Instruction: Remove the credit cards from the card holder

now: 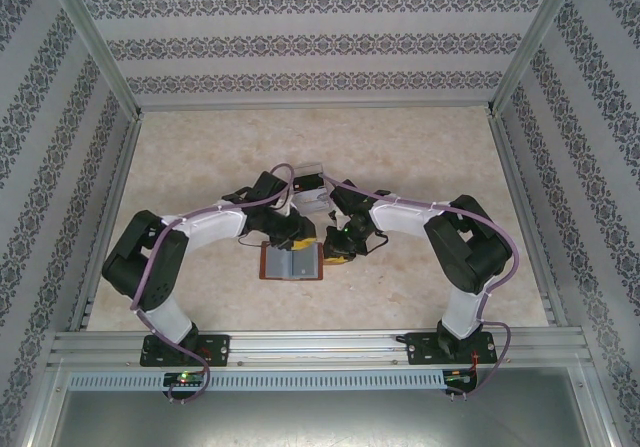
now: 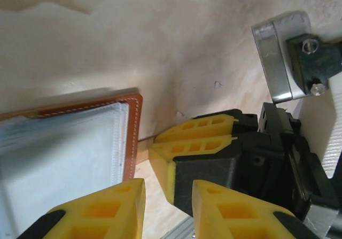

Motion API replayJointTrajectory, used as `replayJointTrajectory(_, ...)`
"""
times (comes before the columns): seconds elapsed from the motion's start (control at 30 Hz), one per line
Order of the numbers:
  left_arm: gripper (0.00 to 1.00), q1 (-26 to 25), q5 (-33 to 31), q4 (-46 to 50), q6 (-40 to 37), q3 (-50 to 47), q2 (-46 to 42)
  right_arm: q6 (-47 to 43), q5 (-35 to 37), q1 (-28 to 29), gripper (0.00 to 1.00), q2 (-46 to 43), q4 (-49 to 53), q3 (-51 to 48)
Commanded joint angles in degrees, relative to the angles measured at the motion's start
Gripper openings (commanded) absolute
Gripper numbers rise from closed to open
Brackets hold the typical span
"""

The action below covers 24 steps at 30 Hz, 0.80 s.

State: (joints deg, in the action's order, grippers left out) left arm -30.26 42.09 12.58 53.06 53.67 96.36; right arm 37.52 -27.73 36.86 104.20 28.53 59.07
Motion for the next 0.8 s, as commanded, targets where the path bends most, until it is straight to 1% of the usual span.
replayJointTrajectory(0.0, 0.29, -1.45, 3.65, -1.85, 1.57, -0.17, 1.84, -0.7, 1.69, -0.14, 0.19, 1.53, 0.47, -1.06)
replayJointTrajectory(0.2, 0.29, -2.21, 2.78, 4.64, -2.04, 1.35, 3.54, -0.78, 1.75, -0.3, 0.19, 1.62, 0.66, -0.84)
replayJointTrajectory(0.33, 0.29, -2.36, 2.97, 6.18, -3.52, 2.05, 5.08, -0.78, 1.63, -0.49, 0.19, 1.62, 0.83, -0.44)
replayJointTrajectory(0.5, 0.29, -2.87, 4.73, 7.51, -5.72, 3.4, 7.74, -1.11, 1.62, -0.73, 0.19, 1.72, 1.24, -0.07)
replayJointTrajectory(0.7, 0.31, -2.96, 1.03, 14.61, -10.02, 4.76, 7.91, -1.22, 1.71, -1.22, 0.19, 1.35, 1.3, -0.28)
replayJointTrajectory(0.77, 0.32, -3.05, -1.8, 18.5, -12.29, 5.93, 7.92, -1.32, 1.74, -1.36, 0.19, 1.23, 1.39, -0.36)
